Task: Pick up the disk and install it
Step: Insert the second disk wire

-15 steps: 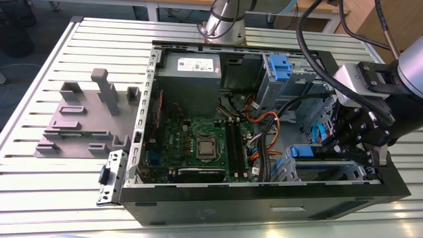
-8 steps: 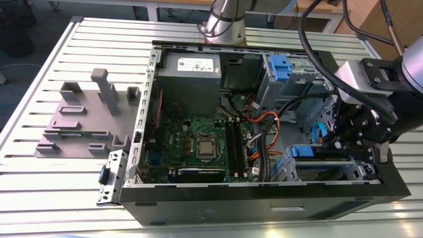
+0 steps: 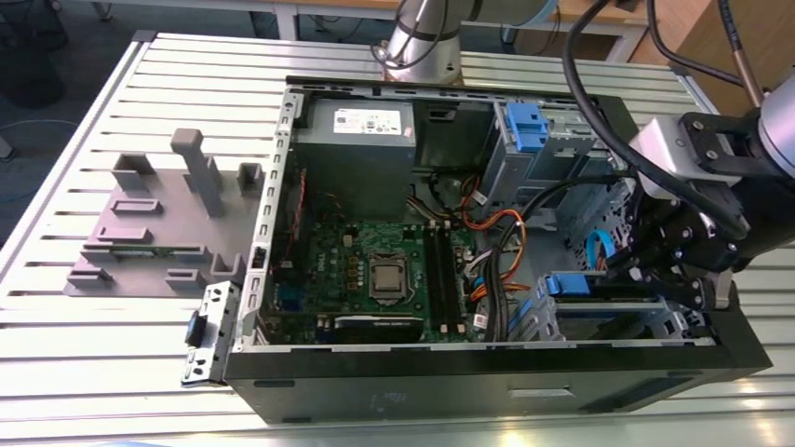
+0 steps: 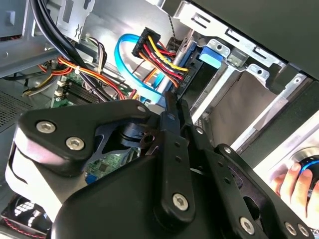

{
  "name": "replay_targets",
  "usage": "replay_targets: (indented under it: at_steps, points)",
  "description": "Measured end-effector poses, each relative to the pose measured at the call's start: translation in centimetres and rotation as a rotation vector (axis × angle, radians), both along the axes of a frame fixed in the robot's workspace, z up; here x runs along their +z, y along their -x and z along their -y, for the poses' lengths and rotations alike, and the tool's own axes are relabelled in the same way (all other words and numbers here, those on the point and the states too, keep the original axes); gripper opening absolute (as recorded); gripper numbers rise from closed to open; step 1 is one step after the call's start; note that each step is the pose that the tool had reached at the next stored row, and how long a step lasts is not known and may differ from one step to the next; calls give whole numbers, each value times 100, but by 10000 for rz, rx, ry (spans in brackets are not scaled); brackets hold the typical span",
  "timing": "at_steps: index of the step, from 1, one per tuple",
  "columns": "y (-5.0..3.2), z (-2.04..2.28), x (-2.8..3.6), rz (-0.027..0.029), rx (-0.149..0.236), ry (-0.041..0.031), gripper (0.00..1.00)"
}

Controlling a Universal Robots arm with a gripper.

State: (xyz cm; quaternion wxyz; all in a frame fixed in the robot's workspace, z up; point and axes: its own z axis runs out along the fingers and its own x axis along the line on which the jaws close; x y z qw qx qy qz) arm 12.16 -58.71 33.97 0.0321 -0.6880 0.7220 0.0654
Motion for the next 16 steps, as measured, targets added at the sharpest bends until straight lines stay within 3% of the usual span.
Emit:
replay_targets:
  at_steps: [16]
  points:
    - [-18, 16, -27, -11, 0, 1, 16]
